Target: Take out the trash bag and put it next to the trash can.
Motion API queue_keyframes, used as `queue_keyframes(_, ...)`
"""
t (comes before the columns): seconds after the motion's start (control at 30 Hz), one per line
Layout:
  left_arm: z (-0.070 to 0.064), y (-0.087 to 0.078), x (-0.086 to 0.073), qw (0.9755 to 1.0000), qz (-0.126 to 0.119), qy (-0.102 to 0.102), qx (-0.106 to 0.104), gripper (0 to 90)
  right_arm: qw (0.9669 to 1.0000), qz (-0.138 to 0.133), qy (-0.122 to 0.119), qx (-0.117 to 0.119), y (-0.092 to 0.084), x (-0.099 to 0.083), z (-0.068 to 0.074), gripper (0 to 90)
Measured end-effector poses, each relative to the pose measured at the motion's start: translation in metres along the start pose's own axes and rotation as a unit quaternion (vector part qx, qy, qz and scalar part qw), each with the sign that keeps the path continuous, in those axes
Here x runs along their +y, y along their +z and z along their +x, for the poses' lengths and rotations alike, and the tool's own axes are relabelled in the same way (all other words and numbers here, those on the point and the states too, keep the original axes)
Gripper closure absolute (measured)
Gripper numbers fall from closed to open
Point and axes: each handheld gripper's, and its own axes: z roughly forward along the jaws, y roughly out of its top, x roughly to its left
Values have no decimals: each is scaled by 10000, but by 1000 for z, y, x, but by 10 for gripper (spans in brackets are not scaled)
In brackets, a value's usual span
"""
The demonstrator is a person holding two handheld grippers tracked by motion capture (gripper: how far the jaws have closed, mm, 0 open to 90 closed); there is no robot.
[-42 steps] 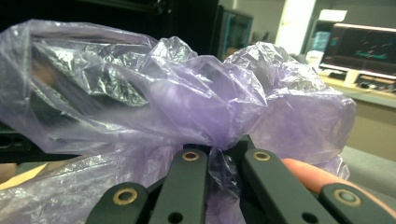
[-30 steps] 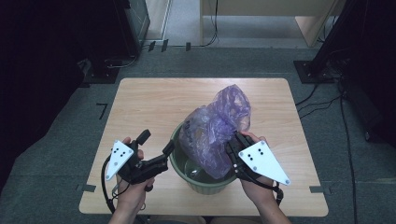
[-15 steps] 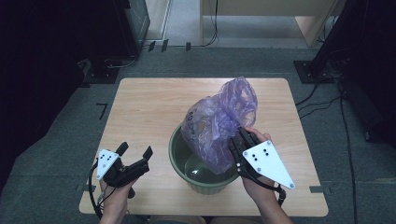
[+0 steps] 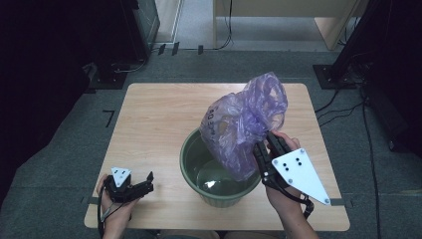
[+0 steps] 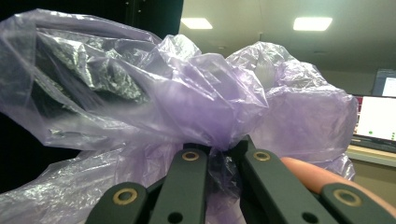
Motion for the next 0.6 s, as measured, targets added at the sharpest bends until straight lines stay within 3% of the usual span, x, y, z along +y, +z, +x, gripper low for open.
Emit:
queue_keyframes(0.1,3,5,-5,9998,200,-7,66,0,10000,-48,6,-56,-1,3,-3,900)
queue_keyframes(0.33,1,13,-9,9982,512,216,235,0,9996,-164,12,-227,-2,12,-13,900)
queue_keyframes(0.47,1,16,-9,9969,705,180,302,0,9993,-225,-28,-310,-4,17,-19,900)
queue_keyframes(0.6,3,16,-8,9969,734,116,274,0,9988,-281,-21,-390,-6,24,-27,900)
